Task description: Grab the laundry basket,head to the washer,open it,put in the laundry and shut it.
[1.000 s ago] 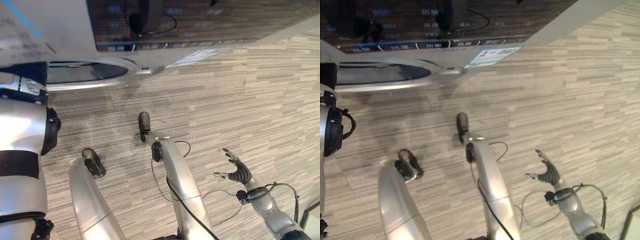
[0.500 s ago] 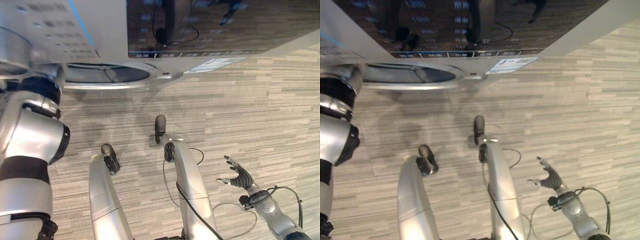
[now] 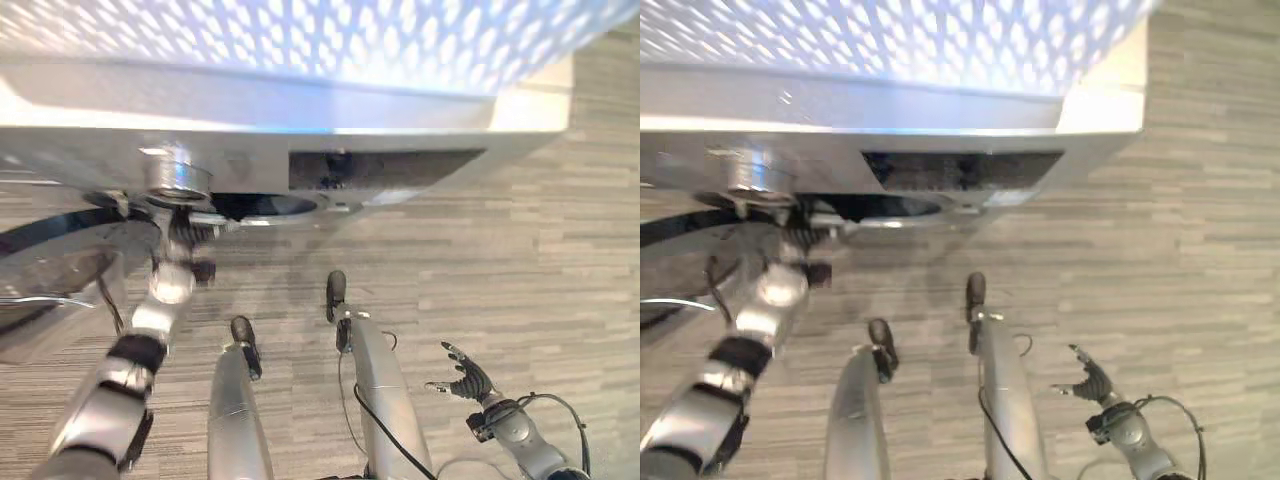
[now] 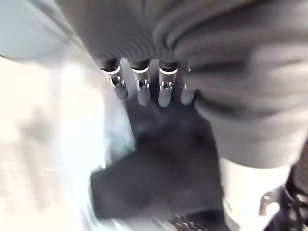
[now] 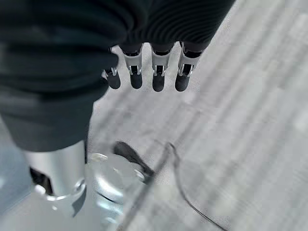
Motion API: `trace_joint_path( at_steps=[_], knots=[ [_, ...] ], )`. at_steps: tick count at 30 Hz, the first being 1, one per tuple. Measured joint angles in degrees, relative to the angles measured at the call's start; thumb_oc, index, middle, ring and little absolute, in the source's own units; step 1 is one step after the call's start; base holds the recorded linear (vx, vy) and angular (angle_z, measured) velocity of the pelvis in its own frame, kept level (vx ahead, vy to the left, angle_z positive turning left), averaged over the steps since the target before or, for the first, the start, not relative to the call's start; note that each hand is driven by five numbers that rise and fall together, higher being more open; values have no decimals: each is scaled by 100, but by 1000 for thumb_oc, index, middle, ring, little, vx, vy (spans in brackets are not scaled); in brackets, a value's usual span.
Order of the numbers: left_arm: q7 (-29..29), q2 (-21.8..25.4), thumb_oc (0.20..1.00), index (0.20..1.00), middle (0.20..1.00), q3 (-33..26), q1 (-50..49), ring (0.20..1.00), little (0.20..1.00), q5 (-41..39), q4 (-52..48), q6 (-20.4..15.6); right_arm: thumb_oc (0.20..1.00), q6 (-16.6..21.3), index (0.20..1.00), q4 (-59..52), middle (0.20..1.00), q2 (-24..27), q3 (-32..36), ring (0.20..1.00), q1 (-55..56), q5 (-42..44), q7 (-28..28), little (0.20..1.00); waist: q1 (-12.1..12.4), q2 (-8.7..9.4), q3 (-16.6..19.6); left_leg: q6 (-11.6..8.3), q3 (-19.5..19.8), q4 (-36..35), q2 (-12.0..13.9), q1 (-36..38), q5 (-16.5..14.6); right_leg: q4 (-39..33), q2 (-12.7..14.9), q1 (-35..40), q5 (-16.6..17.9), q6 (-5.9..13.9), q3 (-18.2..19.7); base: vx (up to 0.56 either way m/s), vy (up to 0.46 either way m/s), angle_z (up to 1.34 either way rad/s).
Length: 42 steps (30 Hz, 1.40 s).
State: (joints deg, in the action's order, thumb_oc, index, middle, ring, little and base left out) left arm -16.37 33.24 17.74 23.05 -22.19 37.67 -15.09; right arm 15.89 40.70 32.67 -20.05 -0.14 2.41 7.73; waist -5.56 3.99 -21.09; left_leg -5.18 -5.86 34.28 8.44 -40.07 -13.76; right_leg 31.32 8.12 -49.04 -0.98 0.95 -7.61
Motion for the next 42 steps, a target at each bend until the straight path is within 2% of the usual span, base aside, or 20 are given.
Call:
trace_joint_path(
  at_steps=[1, 4, 6, 9, 12, 15, 16, 19, 22, 24, 27, 33, 36, 42],
  knots=[
    [69, -91, 1000, 1000, 1000, -156, -220, 1000, 1000, -23, -8, -36, 1000, -25, 1000, 113, 1000, -55, 165, 1000, -46, 1, 11, 1000, -5, -7, -4, -8, -2, -160, -32, 186, 50, -82, 8, 182, -10, 17, -2, 16, 5, 28],
    [173, -205, 1000, 1000, 1000, -120, -475, 1000, 1000, -151, 2, -95, 1000, -49, 1000, 152, 1000, -54, 268, 1000, -18, 5, 89, 1000, 65, -38, -23, 61, 70, -560, -179, 645, 193, -285, 135, 627, -72, 127, -88, 27, 18, 29],
    [280, -275, 1000, 1000, 1000, -61, -533, 1000, 1000, -149, -7, -99, 1000, -85, 1000, 483, 1000, -170, 367, 1000, -86, 5, 89, 1000, 164, -21, -44, 70, 87, -1031, -275, 1102, 403, -564, 186, 1048, -14, 196, -122, 51, 39, 20],
    [404, -380, 1000, 1000, 1000, -59, -744, 1000, 1000, -70, -10, -101, 1000, -115, 1000, 901, 1000, -357, 435, 1000, -89, 11, 89, 1000, 163, -37, -50, 80, 147, -1650, -328, 1906, 618, -1031, 196, 1853, 78, 266, -271, 66, 84, 18],
    [493, -505, 1000, 1000, 1000, -122, -784, 1000, 1000, 259, -52, -100, 1000, -270, 1000, 1264, 1000, -513, 594, 1000, -43, 23, 79, 1000, 164, -147, -20, 87, 242, -2479, -471, 2655, 1051, -1390, 309, 2486, 245, 245, -471, 51, 93, 27],
    [570, -634, 1000, 1000, 1000, -129, -1054, 1000, 1000, 267, -50, -98, 1000, -318, 1000, 1357, 1000, -521, 598, 1000, 117, 20, 69, 1000, 179, -379, 187, 105, 268, -2899, -477, 3135, 1124, -1755, 292, 2986, 254, 343, -555, 96, 87, 7],
    [621, -734, 1000, 1000, 1000, -198, -1288, 1000, 1000, 259, -54, -97, 1000, -362, 1000, 1495, 1000, -529, 604, 1000, 129, 7, 52, 1000, 178, -537, 348, 145, 249, -3230, -481, 3383, 1243, -2084, 250, 3216, 391, 390, -575, 115, 82, -3],
    [659, -853, 1000, 1000, 1000, -424, -1732, 1000, 1000, 257, -79, -94, 1000, -384, 1000, 1545, 1000, -543, 604, 1000, 249, 7, -51, 1000, 176, -790, 669, 128, 211, -3581, -457, 3683, 1378, -2650, 182, 3589, 648, 434, -597, 72, 55, -8],
    [654, -800, 1000, 1000, 1000, -660, -1897, 1000, 1000, 391, -89, -93, 1000, -391, 1000, 1715, 1000, -546, 694, 1000, 342, 10, -93, 1000, 203, -894, 931, 159, 199, -3786, -493, 3820, 1458, -3017, 163, 3812, 829, 468, -642, 63, 59, 3],
    [637, -645, 1000, 1000, 1000, -821, -1906, 1000, 1000, 514, -90, -95, 1000, -433, 1000, 1728, 1000, -548, 789, 1000, 409, 15, -138, 1000, 195, -864, 1035, 164, 203, -3921, -502, 3896, 1516, -3167, 160, 3916, 865, 515, -667, 113, 77, 5],
    [598, -238, 1000, 1000, 1000, -1037, -1896, 1000, 1000, 891, -92, -80, 1000, -504, 1000, 2230, 1000, -747, 1092, 1000, 513, 27, -183, 1000, 211, -723, 1199, 168, 234, -3972, -497, 4057, 1504, -3394, 135, 4204, 944, 509, -710, 73, 57, 4],
    [591, -125, 1000, 1000, 1000, -1241, -2095, 1000, 1000, 928, -372, -83, 1000, -565, 1000, 2442, 1000, -815, 1093, 1000, 767, 26, -311, 1000, 216, -572, 1315, 178, 211, -3977, -561, 4080, 1498, -3615, 174, 4301, 1078, 559, -692, 34, 34, -2],
    [753, -171, 1000, 1000, 1000, -1239, -2374, 1000, 1000, 859, -726, -91, 1000, -601, 1000, 2451, 1000, -849, 1092, 1000, 839, 27, -363, 1000, 217, -535, 1338, 183, 197, -3977, -568, 4090, 1495, -3616, 177, 4300, 1085, 561, -671, 39, -2, -3],
    [1551, -200, 1000, 1000, 1000, -1189, -3259, 1000, 1000, 114, -1683, -106, 1000, -603, 1000, 2485, 1000, -863, 1116, 1000, 876, 130, -500, 1000, 336, -523, 1482, 184, 134, -3963, -553, 4206, 1496, -3620, 157, 4395, 1126, 509, -619, 24, -22, -4]
  ],
)
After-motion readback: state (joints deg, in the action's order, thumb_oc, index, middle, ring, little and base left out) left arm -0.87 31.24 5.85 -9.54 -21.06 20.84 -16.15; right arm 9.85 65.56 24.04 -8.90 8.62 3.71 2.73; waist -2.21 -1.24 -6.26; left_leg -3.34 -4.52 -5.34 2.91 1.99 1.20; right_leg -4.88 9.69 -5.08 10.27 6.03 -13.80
